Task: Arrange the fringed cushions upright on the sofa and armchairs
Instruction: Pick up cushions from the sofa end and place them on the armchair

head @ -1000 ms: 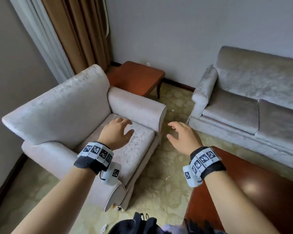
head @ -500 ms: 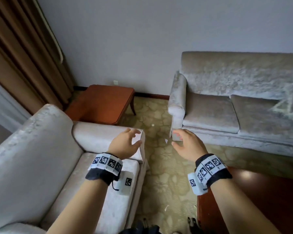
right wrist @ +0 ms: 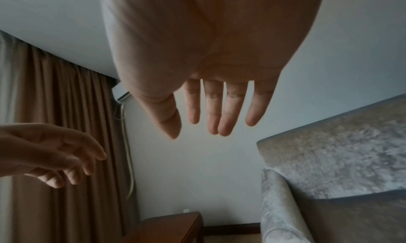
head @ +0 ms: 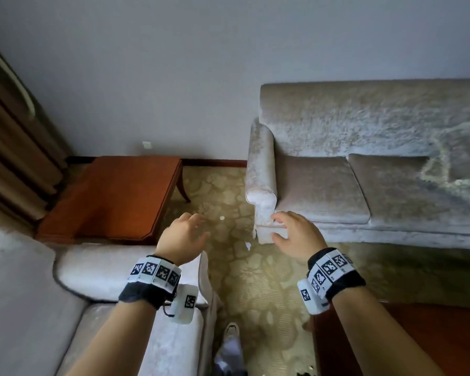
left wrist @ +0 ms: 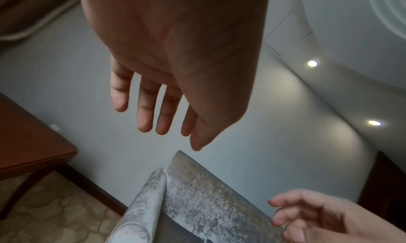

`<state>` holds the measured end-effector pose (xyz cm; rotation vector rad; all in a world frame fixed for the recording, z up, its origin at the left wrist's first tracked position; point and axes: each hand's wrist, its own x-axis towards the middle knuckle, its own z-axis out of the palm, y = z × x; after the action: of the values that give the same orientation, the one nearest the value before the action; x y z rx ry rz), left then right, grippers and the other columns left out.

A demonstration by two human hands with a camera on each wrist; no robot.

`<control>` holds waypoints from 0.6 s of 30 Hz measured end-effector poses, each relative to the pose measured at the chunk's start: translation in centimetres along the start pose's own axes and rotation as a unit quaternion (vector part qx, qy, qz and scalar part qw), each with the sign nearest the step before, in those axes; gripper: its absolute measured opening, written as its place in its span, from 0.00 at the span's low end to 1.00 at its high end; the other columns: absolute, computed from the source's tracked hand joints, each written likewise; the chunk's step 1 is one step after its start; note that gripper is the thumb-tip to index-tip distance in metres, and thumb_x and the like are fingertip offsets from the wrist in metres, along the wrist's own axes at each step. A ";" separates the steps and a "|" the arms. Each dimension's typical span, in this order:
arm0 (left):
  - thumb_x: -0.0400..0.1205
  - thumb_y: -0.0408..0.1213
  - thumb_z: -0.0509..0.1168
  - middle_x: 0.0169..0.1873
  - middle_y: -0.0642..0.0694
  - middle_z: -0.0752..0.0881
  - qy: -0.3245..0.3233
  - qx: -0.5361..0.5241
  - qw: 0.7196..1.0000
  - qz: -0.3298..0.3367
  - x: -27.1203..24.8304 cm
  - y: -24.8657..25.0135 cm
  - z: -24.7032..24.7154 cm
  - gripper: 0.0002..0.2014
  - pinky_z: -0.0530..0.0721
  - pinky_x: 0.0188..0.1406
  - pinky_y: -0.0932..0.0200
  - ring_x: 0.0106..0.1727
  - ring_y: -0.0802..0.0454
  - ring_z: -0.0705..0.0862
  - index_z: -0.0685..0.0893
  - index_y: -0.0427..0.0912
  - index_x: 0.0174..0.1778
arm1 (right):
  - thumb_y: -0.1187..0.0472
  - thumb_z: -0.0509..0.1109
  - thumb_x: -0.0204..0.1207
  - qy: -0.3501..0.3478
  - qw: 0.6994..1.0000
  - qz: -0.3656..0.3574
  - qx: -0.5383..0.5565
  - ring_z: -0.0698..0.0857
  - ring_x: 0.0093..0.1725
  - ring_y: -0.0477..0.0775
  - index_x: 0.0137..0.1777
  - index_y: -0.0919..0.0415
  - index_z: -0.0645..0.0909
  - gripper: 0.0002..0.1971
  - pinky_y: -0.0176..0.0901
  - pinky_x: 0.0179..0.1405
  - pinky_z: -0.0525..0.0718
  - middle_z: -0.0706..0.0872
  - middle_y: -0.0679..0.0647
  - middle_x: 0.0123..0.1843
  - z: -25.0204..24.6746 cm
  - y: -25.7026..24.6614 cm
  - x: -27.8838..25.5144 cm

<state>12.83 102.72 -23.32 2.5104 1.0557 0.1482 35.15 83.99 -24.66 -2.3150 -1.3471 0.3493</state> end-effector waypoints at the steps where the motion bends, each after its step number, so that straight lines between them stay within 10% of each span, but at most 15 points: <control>1: 0.76 0.55 0.62 0.56 0.51 0.81 -0.007 0.002 1.000 0.017 2.5 0.4 0.4 0.21 0.84 0.54 0.45 0.56 0.48 0.83 0.79 0.55 0.64 | 0.51 0.70 0.74 0.008 1.000 0.014 -0.003 0.83 0.59 0.51 0.67 0.49 0.78 0.21 0.49 0.54 0.82 0.85 0.47 0.61 -0.5 0.9 1.2; 18: 0.81 0.53 0.62 0.63 0.48 0.79 -0.109 0.119 0.924 0.347 36.2 22.3 7.6 0.22 0.80 0.58 0.48 0.63 0.45 0.79 0.76 0.53 0.71 | 0.50 0.67 0.77 0.112 0.945 0.304 -0.053 0.76 0.68 0.52 0.72 0.47 0.72 0.23 0.54 0.68 0.74 0.80 0.47 0.69 -12.5 20.0 11.3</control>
<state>55.08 111.72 -23.22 2.9286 0.0617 -0.0682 61.21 82.13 -23.52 -2.7268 -0.5315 0.1877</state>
